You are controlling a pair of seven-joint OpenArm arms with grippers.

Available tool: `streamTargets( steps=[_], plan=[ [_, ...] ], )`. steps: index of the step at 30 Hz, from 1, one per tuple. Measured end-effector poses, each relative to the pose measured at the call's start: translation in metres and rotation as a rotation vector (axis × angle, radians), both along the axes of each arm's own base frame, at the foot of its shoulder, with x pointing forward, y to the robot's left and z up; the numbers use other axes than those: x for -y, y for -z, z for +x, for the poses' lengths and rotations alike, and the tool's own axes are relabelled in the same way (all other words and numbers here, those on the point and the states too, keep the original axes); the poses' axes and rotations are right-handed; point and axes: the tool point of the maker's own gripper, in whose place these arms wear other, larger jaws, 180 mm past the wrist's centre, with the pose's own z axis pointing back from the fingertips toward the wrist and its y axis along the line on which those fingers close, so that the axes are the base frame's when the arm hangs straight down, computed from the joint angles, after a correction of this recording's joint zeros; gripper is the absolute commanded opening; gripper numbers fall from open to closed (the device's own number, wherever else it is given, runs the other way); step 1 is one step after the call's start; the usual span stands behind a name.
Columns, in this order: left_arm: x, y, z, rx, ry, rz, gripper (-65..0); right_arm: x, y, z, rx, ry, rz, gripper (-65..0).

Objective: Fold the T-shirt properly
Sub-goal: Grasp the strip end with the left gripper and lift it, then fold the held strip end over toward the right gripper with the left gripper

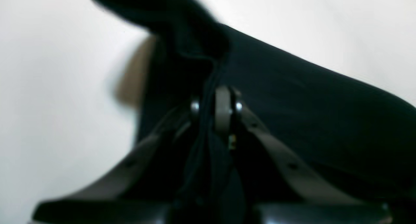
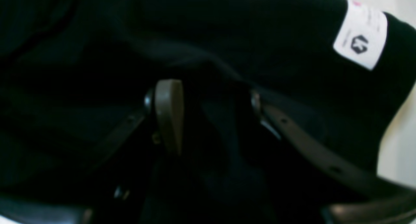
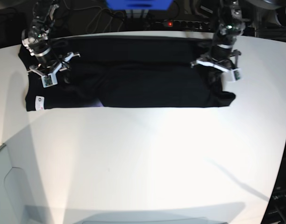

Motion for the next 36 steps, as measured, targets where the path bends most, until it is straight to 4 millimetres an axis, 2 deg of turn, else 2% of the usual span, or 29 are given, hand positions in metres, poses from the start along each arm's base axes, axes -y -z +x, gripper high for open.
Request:
streamTargets(
  steps=[4, 8, 12, 15, 19, 25, 29, 36],
  plan=[
    [0.066, 0.005, -0.002, -0.017, 0.188, -0.074, -65.0, 0.0, 0.001, -0.002, -0.007, 0.0, -0.001, -38.3],
    [0.126, 0.001, -0.008, -0.012, 0.403, -0.115, -65.0, 0.0, 0.001, -0.001, -0.004, 0.0, -0.001, -38.3],
    [0.166, -0.006, -0.013, 0.007, 0.557, -0.136, -65.0, 0.0, 0.001, -0.001, -0.005, 0.0, -0.001, -38.3],
    [0.183, -0.011, -0.011, 0.025, 0.61, -0.148, -65.0, 0.0, 0.001, -0.001, -0.005, 0.0, -0.001, -38.3],
    [0.197, -0.015, -0.005, 0.074, 0.669, -0.076, -65.0, 0.0, -0.001, 0.002, 0.002, 0.0, -0.002, -38.3],
    [0.229, 0.001, -0.011, 0.047, 0.791, -0.054, -65.0, 0.0, -0.004, 0.007, 0.016, 0.0, -0.003, -38.3],
    [0.233, 0.012, -0.008, 0.03, 0.815, -0.035, -65.0, -0.001, -0.004, 0.008, 0.016, -0.003, -0.002, -38.3],
    [0.248, 0.008, 0.004, 0.049, 0.803, -0.06, -65.0, -0.001, -0.004, 0.008, 0.016, -0.005, -0.002, -38.3]
  ],
)
